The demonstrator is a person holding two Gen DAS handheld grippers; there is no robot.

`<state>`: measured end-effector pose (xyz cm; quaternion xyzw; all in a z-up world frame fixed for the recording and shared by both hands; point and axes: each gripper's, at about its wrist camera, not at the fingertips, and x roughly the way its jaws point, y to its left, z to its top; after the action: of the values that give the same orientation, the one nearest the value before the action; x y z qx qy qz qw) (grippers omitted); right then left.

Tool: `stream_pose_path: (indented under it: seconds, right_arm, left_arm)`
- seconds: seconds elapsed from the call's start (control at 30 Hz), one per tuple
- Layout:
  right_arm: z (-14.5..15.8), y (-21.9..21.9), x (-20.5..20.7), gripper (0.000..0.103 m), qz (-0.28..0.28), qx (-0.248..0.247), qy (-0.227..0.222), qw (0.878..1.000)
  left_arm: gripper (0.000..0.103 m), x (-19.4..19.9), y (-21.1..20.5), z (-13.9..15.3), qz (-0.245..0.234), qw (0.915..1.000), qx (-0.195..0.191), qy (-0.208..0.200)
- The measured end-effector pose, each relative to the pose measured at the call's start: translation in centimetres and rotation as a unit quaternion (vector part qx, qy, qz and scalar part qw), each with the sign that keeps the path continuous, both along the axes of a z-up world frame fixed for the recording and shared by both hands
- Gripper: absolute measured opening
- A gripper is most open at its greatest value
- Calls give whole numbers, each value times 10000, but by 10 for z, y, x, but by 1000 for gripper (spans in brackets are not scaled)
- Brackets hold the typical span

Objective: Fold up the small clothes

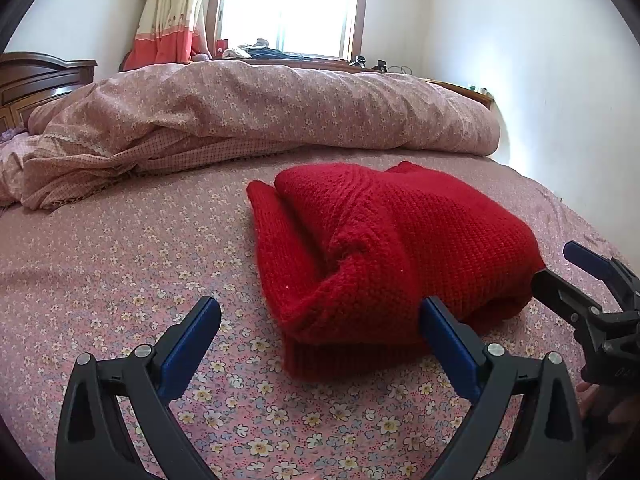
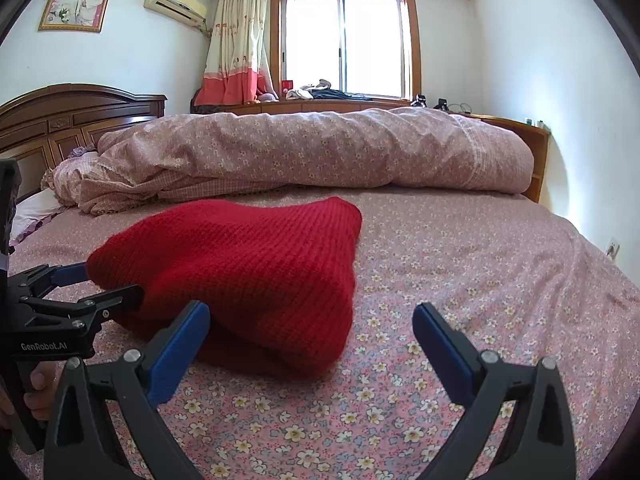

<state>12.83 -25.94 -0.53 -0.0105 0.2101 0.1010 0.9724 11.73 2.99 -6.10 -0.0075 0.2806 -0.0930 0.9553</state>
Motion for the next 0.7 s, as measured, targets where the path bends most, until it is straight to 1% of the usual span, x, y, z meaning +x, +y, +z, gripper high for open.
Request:
stream_pose_path:
  seconds: [0.7]
  right_arm:
    - [-2,-1,2,103,7,-3,40,10000]
  left_arm:
    - [96,4,0,-2,-24,10000,-15,48]
